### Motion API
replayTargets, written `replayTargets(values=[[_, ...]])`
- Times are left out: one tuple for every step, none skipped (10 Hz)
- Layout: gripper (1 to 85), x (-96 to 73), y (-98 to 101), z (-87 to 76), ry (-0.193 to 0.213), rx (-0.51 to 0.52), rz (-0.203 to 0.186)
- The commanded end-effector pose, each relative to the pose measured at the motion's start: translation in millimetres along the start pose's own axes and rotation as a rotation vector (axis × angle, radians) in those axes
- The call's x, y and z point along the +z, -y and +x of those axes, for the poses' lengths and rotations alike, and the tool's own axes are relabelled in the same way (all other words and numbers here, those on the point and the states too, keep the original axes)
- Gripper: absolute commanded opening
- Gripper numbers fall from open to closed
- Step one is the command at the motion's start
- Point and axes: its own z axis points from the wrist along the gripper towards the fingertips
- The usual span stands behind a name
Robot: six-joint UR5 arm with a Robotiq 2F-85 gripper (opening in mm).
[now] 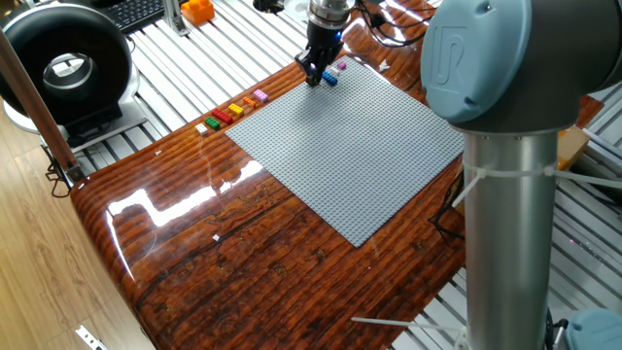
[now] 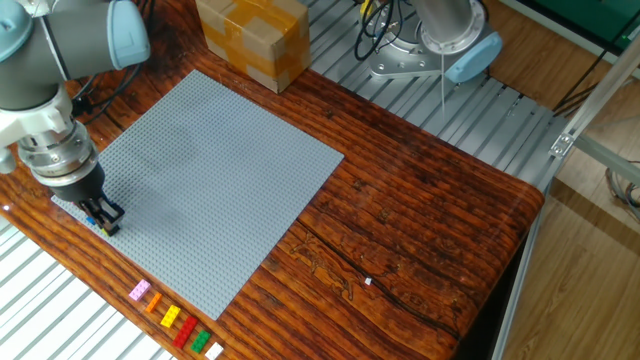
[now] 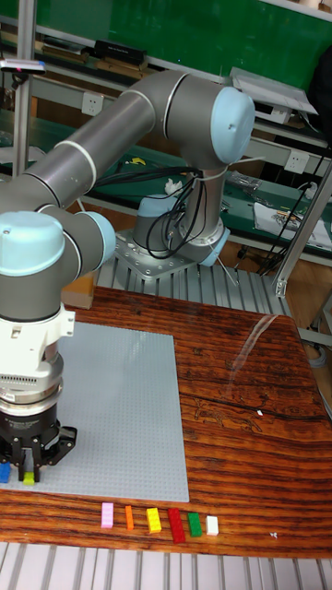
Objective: Build with small Lego blocks
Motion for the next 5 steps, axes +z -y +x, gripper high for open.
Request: replayTargets(values=[[1.0,-9.7,8.2,-2.6,-0.007,-0.006,-0.028],[1.0,-10.3,9.8,-2.1,-0.008,-0.008,-0.028],[1.0,-7.9,9.8,-3.5,-0.001,-0.005,-0.025],[1.0,-2.0,11.0,-3.2,0.003,0.003,0.004],[1.0,6.2,3.5,-2.2,-0.003,0.033,0.034]])
